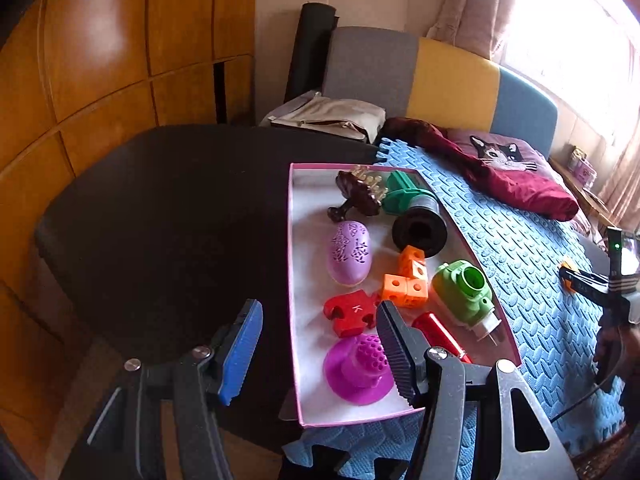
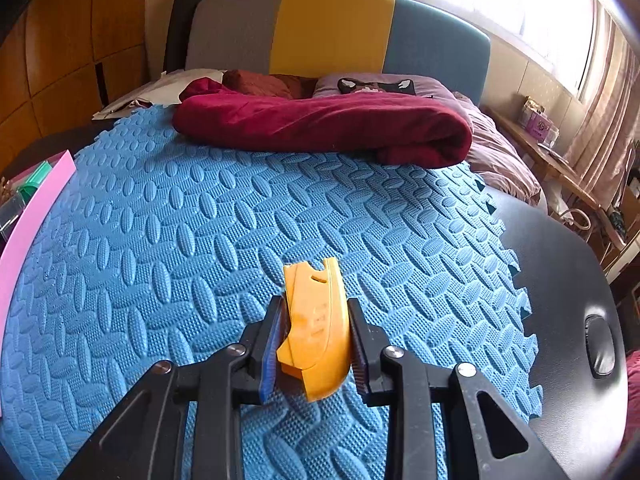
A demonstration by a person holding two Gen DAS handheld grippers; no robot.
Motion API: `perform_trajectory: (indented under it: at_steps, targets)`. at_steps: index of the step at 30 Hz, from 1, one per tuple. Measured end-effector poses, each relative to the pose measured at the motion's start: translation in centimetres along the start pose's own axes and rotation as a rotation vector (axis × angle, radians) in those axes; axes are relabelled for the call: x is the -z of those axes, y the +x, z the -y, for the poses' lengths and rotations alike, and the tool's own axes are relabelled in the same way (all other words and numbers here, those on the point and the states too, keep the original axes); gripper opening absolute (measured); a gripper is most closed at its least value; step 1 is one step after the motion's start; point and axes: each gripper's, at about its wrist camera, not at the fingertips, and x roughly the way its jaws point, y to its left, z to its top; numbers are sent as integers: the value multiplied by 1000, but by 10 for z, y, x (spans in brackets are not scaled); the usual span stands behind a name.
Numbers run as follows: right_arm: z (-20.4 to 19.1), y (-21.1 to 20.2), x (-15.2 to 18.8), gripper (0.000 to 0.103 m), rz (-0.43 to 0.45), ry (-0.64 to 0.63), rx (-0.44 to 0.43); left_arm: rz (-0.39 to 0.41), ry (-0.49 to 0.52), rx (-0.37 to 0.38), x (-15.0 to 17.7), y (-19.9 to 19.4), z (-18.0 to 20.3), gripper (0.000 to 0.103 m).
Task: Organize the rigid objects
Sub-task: 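Carry the orange-yellow piece into the tray with the right tool and release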
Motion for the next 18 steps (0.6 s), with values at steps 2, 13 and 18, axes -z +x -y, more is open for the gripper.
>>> perform_trajectory:
  at_steps: [2, 13, 18]
  targets:
    - [-1, -1, 0, 29, -3, 7, 12, 2, -9, -2, 0, -1, -3, 60]
    - [-9, -39, 1, 29, 8, 158, -101, 23, -109, -49, -4, -2, -37, 60]
    - [-62, -77, -10, 29, 82, 56, -250, 14, -146, -74, -3, 1, -52, 60]
